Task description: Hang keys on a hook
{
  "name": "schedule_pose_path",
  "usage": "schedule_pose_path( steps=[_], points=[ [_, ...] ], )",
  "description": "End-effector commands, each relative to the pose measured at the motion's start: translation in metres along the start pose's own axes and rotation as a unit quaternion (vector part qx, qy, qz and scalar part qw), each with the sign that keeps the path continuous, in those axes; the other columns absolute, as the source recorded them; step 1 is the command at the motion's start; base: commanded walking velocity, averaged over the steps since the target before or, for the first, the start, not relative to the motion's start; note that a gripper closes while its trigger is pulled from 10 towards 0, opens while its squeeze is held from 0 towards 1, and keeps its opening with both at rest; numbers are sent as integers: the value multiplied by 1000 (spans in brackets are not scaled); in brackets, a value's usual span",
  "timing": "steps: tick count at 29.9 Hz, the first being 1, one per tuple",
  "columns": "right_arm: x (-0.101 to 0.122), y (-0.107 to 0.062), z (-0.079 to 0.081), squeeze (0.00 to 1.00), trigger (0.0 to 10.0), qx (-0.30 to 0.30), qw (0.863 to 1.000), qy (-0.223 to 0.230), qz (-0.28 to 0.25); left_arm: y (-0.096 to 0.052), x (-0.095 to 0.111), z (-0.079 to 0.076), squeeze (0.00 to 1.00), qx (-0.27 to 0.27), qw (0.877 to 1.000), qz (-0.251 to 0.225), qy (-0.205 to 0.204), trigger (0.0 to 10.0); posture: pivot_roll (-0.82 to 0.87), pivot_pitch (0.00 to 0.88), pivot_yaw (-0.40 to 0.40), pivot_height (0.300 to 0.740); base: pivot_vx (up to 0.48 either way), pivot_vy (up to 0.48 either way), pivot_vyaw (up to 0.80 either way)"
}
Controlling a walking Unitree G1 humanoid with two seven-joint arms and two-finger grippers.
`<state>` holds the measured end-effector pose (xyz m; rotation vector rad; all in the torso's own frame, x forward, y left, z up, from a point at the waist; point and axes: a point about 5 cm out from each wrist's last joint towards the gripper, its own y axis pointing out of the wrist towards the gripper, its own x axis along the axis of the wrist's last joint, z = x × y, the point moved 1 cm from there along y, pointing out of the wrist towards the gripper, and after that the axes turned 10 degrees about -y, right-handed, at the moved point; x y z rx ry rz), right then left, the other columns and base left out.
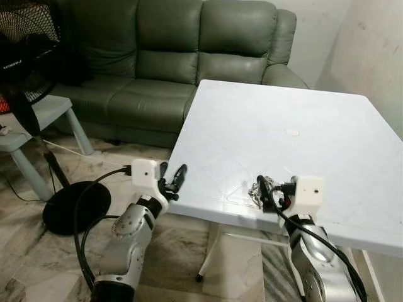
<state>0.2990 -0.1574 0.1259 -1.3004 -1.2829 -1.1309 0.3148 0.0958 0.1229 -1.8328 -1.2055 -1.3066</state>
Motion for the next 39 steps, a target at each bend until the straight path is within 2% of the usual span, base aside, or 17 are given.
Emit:
schedule_pose_path(
  steps=[1, 5, 18, 39],
  points=[
    [6, 2, -1, 0, 10000, -14, 1000, -2, -1, 0, 1, -9, 0, -21, 1000, 6, 13, 10000, 16, 43, -37, 740, 0, 0, 0],
    [10, 10, 5, 0, 10000, -37, 999, -4, 16, -4, -2, -19, 0, -41, 999, 19, 18, 10000, 24, 70, -38, 740, 0, 0, 0],
    [15, 28, 22, 0, 10000, -100, 993, 7, 57, -13, -2, -34, 0, -62, 997, 36, 14, 10000, 34, 123, -29, 740, 0, 0, 0],
    [9, 36, 17, 0, 10000, -160, 984, -2, 82, -27, -5, -37, 0, -59, 996, 61, 9, 10000, 59, 168, -24, 740, 0, 0, 0]
  ],
)
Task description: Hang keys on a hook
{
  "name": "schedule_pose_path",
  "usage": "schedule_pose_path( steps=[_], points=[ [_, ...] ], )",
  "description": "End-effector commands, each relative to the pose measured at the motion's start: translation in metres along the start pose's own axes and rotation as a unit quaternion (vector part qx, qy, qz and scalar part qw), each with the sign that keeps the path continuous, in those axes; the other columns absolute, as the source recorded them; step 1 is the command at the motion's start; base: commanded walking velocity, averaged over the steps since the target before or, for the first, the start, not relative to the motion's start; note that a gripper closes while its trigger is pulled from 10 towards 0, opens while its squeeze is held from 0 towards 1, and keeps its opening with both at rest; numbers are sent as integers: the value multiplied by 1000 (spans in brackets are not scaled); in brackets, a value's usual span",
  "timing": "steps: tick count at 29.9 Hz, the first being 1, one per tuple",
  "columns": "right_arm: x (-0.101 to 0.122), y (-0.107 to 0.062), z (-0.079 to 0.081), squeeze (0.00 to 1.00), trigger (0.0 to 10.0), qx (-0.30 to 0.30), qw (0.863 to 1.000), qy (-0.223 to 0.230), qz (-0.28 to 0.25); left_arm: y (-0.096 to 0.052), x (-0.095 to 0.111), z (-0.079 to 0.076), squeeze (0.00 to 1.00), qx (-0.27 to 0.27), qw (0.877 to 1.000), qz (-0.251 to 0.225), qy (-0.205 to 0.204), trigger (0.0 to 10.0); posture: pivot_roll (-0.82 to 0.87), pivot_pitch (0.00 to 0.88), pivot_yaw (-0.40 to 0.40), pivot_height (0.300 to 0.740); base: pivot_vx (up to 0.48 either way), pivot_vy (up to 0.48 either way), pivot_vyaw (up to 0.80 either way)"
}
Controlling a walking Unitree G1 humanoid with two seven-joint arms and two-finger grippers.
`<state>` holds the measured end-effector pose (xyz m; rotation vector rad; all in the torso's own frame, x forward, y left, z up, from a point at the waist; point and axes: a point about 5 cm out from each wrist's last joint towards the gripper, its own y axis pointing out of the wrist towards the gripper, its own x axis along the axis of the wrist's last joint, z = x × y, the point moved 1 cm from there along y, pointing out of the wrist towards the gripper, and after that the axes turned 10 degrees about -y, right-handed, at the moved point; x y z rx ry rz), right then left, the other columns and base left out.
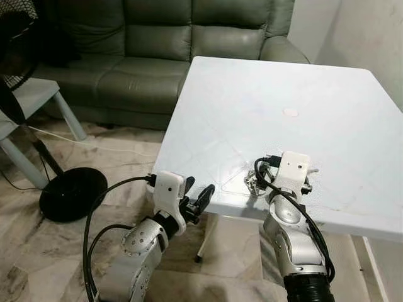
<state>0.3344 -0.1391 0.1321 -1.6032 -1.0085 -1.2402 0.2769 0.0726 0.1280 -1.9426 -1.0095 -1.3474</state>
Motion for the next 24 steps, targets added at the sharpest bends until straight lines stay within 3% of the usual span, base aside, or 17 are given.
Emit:
schedule_pose_path(
  steps=[1, 5, 6, 8, 10, 11, 12, 13, 14, 15, 19, 20, 21, 22, 23, 24],
  points=[
    [-1, 1, 0, 0, 10000, -8, 1000, 1, 2, -4, 1, 0, 0, 2, 1000, 0, -1, 10000, 59, 168, -24, 740, 0, 0, 0],
    [-4, 3, -2, 0, 10000, -27, 999, -2, 20, -5, 1, -1, 0, 6, 1000, 2, -1, 10000, 65, 174, -27, 740, 0, 0, 0],
    [-6, 4, -2, 0, 8275, -26, 999, 4, 28, -5, 1, -1, 0, 7, 1000, 2, -2, 10000, 66, 175, -28, 740, 0, 0, 0],
    [-6, 4, -1, 0, 8039, -26, 999, 7, 30, -5, 1, -1, 0, 8, 1000, 2, -2, 10000, 66, 175, -28, 740, 0, 0, 0],
    [-6, 5, -1, 0, 5137, -29, 999, 15, 28, -6, 1, -2, 0, 10, 1000, 2, -2, 10000, 70, 177, -30, 740, 0, 0, 0],
    [-6, 5, -1, 0, 5137, -29, 999, 15, 28, -6, 1, -2, 0, 10, 1000, 2, -2, 10000, 70, 177, -30, 740, 0, 0, 0],
    [-5, 5, -1, 0, 3490, -31, 999, 19, 22, -6, 1, -2, 0, 11, 1000, 3, -2, 10000, 71, 177, -30, 740, 0, 0, 0],
    [-4, 5, 1, 0, 3059, -28, 999, 25, 17, -6, 1, -2, 0, 12, 1000, 3, -2, 10000, 75, 178, -32, 740, 0, 0, 0],
    [-4, 5, 3, 0, 7961, -25, 999, 26, 19, -7, 1, -1, 0, 13, 1000, 3, -2, 10000, 75, 178, -32, 740, 0, 0, 0],
    [-4, 5, 4, 0, 10000, -22, 999, 25, 23, -7, 1, -1, 0, 14, 1000, 3, -2, 10000, 76, 179, -32, 740, 0, 0, 0],
    [-2, 7, 7, 0, 10000, -28, 999, 27, 19, -8, 1, -1, 0, 17, 1000, 4, -2, 10000, 79, 180, -33, 740, 0, 0, 0],
    [0, 8, 7, 0, 6196, -34, 999, 27, 15, -8, 1, -1, 0, 18, 1000, 4, -3, 10000, 79, 182, -33, 740, 0, 0, 0],
    [0, 8, 7, 0, 6196, -35, 999, 26, 16, -8, 1, -2, 0, 19, 1000, 5, -3, 10000, 79, 182, -33, 740, 0, 0, 0],
    [0, 9, 7, 0, 1176, -38, 999, 23, 15, -8, 1, -2, 0, 19, 1000, 4, -3, 10000, 80, 181, -33, 740, 0, 0, 0],
    [1, 10, 6, 0, 1176, -42, 999, 19, 12, -8, 1, -2, 0, 19, 1000, 4, -3, 10000, 80, 181, -33, 740, 0, 0, 0],
    [1, 10, 5, 0, 0, -47, 999, 22, 14, -8, 1, -2, 0, 20, 1000, 4, -2, 10000, 80, 181, -33, 740, 0, 0, 0]
  ],
)
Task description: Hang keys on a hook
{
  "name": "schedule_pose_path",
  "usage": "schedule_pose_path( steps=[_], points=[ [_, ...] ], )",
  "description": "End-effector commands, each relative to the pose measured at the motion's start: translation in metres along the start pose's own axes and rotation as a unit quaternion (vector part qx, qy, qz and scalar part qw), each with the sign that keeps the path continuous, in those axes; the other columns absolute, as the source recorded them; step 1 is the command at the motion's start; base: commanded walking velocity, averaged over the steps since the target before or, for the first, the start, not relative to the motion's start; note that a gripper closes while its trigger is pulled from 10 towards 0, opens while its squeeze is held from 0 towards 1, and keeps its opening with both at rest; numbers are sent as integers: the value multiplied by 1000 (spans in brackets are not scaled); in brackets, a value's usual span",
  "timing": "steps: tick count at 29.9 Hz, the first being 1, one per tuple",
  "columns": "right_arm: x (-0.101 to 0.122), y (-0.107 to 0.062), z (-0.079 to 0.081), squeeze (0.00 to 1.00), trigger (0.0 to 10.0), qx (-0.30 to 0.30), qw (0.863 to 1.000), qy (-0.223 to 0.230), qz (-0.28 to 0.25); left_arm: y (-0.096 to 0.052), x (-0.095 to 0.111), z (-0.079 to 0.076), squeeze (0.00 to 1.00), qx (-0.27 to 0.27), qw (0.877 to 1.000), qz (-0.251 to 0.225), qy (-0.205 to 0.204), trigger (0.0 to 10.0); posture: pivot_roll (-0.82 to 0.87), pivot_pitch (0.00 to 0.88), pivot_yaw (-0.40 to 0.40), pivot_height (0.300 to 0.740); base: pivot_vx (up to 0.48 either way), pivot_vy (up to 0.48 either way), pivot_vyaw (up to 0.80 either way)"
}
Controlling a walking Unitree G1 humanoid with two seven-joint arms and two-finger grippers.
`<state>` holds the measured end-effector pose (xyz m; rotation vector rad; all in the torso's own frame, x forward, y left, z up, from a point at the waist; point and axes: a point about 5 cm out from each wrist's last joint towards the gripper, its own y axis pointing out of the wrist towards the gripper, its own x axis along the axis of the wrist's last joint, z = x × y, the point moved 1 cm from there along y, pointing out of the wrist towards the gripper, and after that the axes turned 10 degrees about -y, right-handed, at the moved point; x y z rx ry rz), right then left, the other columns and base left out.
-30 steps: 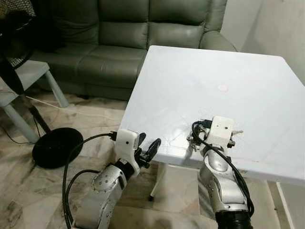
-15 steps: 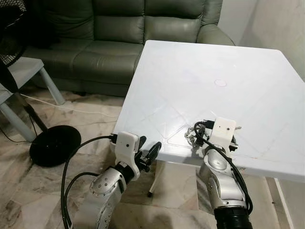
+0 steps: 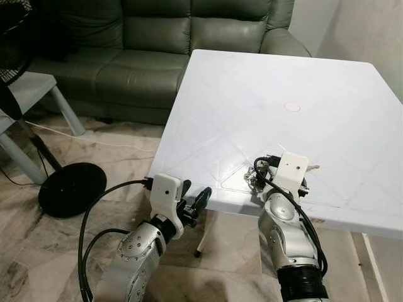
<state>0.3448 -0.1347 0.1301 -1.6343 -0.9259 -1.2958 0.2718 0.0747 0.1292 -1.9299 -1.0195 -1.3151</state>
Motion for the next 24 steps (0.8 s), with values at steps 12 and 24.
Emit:
schedule_pose_path(
  steps=[12, 24],
  points=[
    [2, 5, -7, 0, 0, -33, 999, -5, -5, -2, 1, -1, 0, 7, 1000, 1, 2, 10000, 83, 182, -32, 740, 0, 0, 0],
    [4, 7, -6, 0, 0, -39, 999, -9, -13, 0, 1, -1, 0, 9, 1000, 0, 2, 10000, 80, 180, -32, 740, 0, 0, 0]
  ],
)
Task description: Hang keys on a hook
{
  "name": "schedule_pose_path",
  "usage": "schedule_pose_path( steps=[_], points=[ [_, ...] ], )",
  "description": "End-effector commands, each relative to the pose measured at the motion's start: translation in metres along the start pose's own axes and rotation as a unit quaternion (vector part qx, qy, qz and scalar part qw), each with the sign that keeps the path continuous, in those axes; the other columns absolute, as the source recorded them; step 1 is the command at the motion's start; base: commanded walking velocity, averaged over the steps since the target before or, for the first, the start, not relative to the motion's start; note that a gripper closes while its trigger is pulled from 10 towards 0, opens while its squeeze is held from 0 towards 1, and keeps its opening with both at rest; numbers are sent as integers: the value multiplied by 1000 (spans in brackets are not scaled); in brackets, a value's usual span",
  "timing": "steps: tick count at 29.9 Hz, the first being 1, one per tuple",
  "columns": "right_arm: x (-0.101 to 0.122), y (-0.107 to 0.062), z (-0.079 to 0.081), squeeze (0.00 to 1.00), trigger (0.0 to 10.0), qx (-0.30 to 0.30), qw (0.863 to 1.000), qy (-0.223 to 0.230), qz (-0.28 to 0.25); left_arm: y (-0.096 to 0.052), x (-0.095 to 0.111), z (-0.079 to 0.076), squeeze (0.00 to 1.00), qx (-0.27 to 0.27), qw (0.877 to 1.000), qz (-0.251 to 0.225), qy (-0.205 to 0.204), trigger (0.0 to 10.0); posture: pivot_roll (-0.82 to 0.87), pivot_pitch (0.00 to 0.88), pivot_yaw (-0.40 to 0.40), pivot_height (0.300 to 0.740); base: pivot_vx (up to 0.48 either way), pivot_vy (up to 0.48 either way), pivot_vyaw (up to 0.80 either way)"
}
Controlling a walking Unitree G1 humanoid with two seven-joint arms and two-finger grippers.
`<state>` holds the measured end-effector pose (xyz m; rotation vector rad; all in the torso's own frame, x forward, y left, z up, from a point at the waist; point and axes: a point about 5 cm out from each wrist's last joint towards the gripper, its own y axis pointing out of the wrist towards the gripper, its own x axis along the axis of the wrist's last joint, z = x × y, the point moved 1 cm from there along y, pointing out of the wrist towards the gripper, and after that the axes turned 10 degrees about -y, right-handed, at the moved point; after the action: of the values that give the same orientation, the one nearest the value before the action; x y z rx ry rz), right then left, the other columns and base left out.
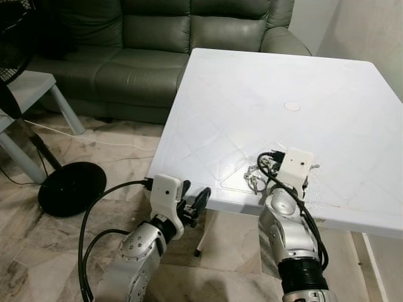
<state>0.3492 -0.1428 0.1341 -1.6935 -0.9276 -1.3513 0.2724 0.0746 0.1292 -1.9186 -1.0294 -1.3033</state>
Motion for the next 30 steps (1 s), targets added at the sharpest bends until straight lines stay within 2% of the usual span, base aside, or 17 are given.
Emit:
schedule_pose_path(
  steps=[1, 30],
  points=[
    [0, 1, 1, 0, 0, -4, 1000, -3, 1, 0, 1, -1, 0, 1, 1000, 0, 2, 10000, 81, 179, -33, 740, 0, 0, 0],
    [-1, 3, -1, 0, 0, -8, 1000, -10, -6, 2, 2, -2, 0, 3, 1000, -3, 3, 10000, 75, 172, -37, 740, 0, 0, 0]
  ],
)
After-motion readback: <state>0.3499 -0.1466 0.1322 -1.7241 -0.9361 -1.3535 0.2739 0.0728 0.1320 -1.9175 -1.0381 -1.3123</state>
